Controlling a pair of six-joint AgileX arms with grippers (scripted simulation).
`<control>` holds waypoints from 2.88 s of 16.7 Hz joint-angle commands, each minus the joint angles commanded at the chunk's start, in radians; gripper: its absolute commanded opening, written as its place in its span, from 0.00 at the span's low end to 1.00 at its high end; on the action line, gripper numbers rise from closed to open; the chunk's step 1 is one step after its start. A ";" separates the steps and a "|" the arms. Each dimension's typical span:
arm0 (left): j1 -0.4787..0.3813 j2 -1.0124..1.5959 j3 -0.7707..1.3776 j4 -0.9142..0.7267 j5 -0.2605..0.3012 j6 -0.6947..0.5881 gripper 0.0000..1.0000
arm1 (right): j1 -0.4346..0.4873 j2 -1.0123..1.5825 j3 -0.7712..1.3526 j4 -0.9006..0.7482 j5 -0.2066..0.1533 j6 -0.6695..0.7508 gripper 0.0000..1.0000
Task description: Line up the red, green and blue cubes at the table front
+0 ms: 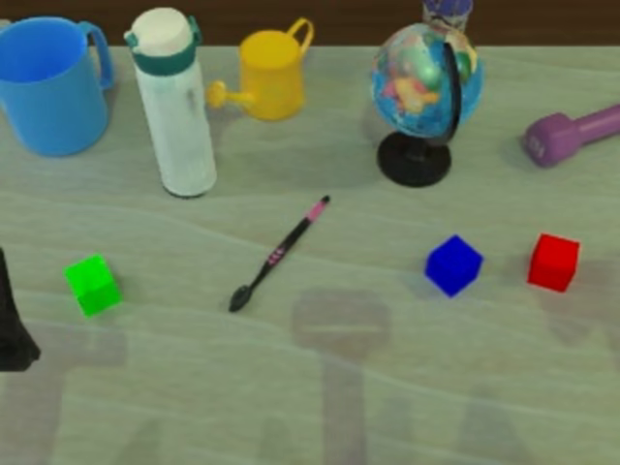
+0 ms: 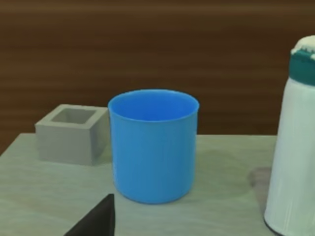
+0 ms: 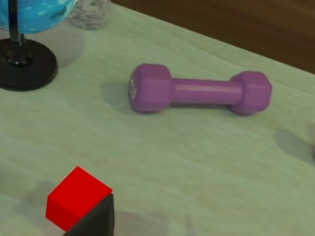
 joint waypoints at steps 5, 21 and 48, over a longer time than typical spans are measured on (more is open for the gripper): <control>0.000 0.000 0.000 0.000 0.000 0.000 1.00 | 0.055 0.527 0.382 -0.283 -0.004 -0.262 1.00; 0.000 0.000 0.000 0.000 0.000 0.000 1.00 | 0.143 1.494 1.097 -0.766 -0.002 -0.729 1.00; 0.000 0.000 0.000 0.000 0.000 0.000 1.00 | 0.145 1.632 0.927 -0.459 -0.001 -0.726 0.25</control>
